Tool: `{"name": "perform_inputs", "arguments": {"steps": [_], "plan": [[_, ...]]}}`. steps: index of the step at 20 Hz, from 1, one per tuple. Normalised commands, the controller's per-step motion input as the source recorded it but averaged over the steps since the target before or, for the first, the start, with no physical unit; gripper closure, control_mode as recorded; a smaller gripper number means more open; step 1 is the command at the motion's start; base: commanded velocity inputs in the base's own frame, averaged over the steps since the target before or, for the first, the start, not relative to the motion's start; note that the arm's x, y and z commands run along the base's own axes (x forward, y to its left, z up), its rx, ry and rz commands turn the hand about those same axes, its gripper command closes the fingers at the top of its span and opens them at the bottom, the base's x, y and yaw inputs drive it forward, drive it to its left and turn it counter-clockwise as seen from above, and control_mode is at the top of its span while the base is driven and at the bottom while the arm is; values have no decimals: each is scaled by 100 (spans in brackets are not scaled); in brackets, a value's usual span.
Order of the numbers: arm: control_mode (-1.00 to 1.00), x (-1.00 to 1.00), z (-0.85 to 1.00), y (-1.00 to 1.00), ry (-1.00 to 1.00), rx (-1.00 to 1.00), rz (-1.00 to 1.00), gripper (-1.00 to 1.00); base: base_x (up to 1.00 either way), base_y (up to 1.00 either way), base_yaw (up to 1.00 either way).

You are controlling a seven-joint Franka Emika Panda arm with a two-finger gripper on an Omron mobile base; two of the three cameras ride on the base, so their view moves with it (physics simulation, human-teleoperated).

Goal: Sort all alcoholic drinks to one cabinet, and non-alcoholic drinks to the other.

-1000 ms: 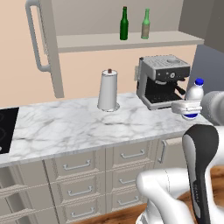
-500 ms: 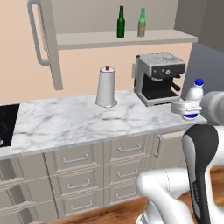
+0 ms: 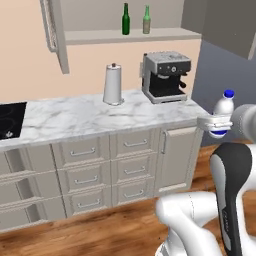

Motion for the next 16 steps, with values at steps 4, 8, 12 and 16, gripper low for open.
{"name": "perform_inputs", "arguments": {"steps": [4,8,12,16], "plan": [[100,0,0,0,0,0,0,100,-59,55,-1],[100,0,0,0,0,0,0,100,-41,79,0],[100,0,0,0,0,0,0,100,-30,84,0],[100,0,0,0,0,0,0,100,-22,84,0]]}}
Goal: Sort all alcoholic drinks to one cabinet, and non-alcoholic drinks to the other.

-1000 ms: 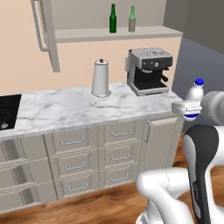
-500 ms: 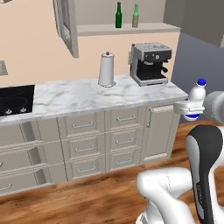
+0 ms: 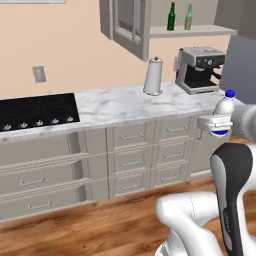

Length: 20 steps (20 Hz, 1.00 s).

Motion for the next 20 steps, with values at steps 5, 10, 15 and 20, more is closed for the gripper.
{"name": "perform_inputs", "arguments": {"steps": [5,10,15,20], "plan": [[100,0,0,0,0,0,0,100,-14,85,0],[100,0,0,0,0,0,0,100,-17,84,0],[100,0,0,0,0,0,0,100,-21,82,0],[100,0,0,0,0,0,0,100,-24,83,-1]]}}
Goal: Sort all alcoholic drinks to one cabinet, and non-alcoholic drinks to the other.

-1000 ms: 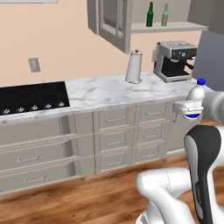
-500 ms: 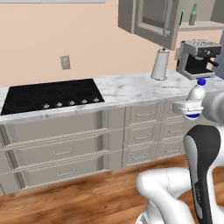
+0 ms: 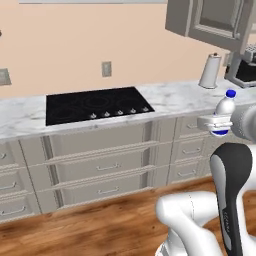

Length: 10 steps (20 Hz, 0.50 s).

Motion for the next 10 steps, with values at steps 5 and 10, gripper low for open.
{"name": "perform_inputs", "arguments": {"steps": [5,10], "plan": [[100,0,0,0,0,0,0,100,-27,83,-2],[100,0,0,0,0,0,0,100,-26,80,-4]]}}
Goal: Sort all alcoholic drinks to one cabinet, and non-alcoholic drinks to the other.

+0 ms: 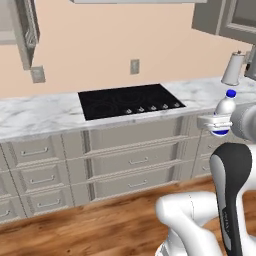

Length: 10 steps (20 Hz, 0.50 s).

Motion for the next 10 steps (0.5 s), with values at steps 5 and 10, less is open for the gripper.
{"name": "perform_inputs", "arguments": {"steps": [5,10], "plan": [[100,0,0,0,0,0,0,100,-13,84,-4],[100,0,0,0,0,0,0,100,-4,88,-4]]}}
